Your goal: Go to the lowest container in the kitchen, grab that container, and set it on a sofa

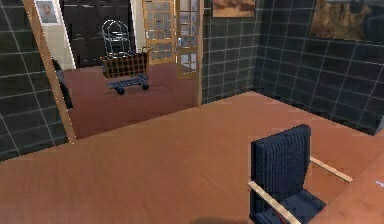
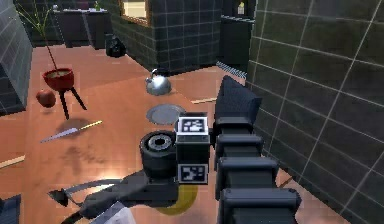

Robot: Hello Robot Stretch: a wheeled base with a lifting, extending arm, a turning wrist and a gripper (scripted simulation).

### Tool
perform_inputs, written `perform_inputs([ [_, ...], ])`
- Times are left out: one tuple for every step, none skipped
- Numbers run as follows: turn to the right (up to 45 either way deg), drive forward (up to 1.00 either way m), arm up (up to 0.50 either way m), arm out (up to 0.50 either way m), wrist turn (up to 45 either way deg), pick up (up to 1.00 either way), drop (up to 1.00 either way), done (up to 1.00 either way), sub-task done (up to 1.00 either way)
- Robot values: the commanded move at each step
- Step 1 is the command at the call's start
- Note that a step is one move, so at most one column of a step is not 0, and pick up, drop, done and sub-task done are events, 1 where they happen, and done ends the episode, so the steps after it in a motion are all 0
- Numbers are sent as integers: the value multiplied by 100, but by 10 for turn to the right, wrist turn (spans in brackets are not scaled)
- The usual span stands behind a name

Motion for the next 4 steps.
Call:
perform_inputs([
  [0,0,0,0,450,0,0,0,0],
  [0,0,0,0,390,0,0,0,0],
  [0,0,-30,0,0,0,0,0,0],
  [0,0,0,0,0,100,0,0,0],
])
